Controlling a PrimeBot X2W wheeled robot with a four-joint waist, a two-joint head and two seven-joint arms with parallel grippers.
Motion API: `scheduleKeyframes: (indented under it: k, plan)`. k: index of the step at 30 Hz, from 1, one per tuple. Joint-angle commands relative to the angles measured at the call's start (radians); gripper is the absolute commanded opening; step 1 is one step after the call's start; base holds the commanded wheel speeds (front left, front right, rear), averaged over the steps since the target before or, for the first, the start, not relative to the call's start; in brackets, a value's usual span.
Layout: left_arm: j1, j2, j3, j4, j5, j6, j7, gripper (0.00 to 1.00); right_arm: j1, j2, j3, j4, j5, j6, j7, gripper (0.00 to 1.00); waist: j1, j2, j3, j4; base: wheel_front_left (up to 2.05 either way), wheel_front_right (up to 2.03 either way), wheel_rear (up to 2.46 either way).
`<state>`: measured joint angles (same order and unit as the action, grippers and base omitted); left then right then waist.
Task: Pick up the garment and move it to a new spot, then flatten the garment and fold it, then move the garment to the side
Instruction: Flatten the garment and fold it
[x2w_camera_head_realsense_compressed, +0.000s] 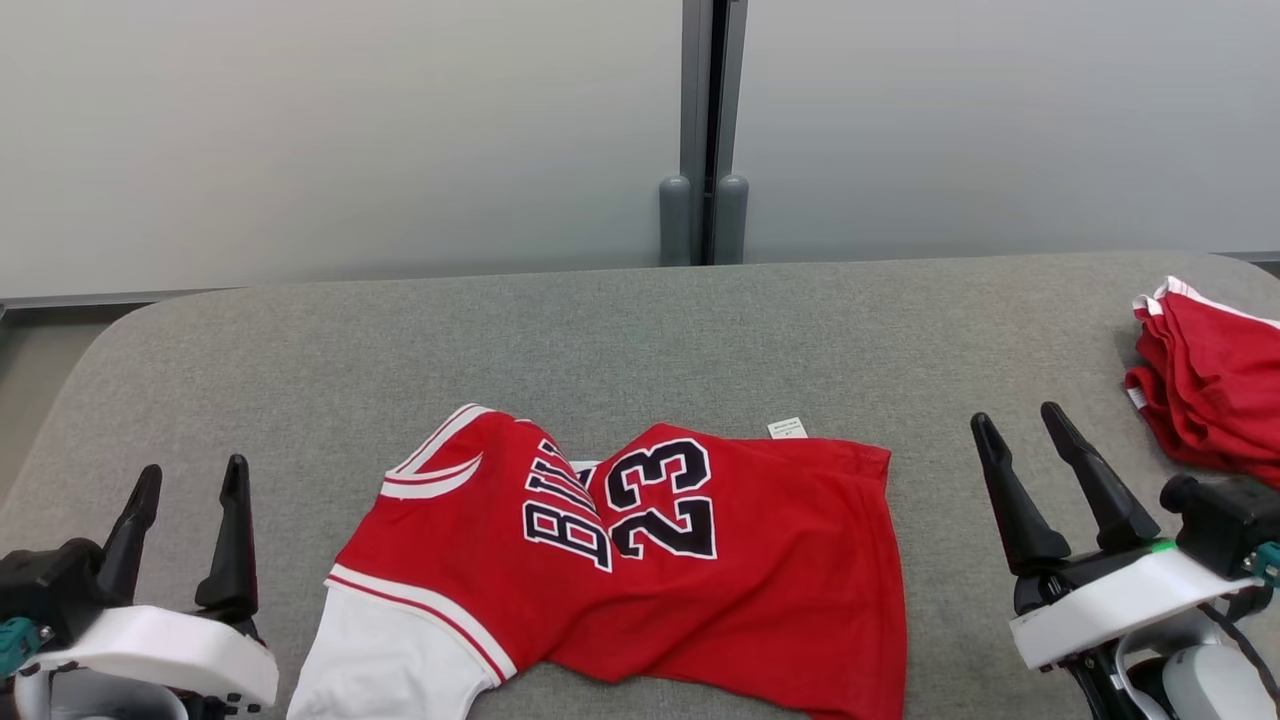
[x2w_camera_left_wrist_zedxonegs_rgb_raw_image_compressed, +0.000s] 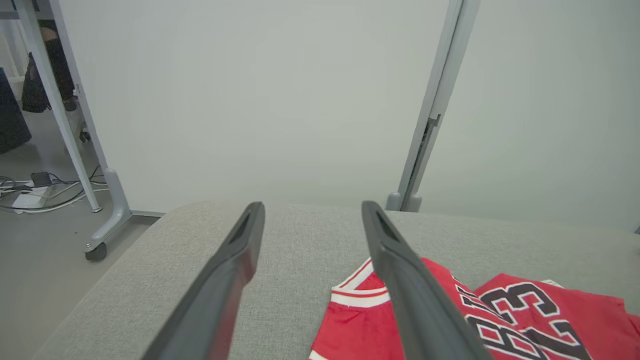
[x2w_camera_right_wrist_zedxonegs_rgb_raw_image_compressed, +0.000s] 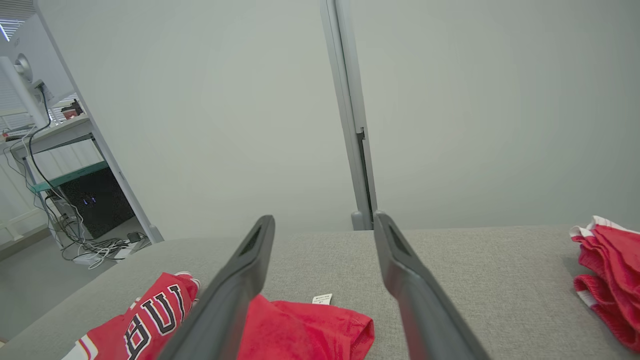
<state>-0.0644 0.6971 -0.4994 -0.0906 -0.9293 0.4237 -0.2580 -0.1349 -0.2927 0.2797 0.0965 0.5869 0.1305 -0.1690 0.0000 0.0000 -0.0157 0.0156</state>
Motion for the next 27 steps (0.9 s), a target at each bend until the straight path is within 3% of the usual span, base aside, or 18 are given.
scheduleKeyframes:
  k: [1,7,15,21,27]
  plan:
    - [0.008,-0.008,0.008,0.008,0.012,-0.001,-0.005,1.0,0.008,-0.003,-0.002,0.006,-0.008,0.001,-0.011,1.0,0.0,0.0,0.0,-0.001,0.0,0.0,0.0]
    - [0.064,-0.131,0.13,0.059,0.172,-0.053,-0.007,1.0,0.026,0.022,-0.012,0.063,-0.033,0.001,-0.066,1.0,0.0,0.0,-0.001,-0.005,0.0,0.0,0.0]
    - [0.137,-0.289,0.277,0.119,0.405,-0.167,-0.008,1.0,0.041,0.076,-0.045,0.112,-0.105,0.001,-0.096,1.0,0.0,0.0,0.0,-0.005,0.0,0.0,0.0]
    - [0.159,-0.364,0.345,0.159,0.495,-0.234,-0.008,1.0,0.042,0.094,-0.047,0.114,-0.15,0.001,-0.098,1.0,0.0,0.0,-0.002,-0.004,0.0,0.0,0.0]
    - [0.148,-0.393,0.397,0.162,0.552,-0.281,-0.008,1.0,0.035,0.087,-0.046,0.094,-0.166,0.001,-0.098,1.0,0.0,0.0,-0.005,-0.006,0.0,0.0,0.0]
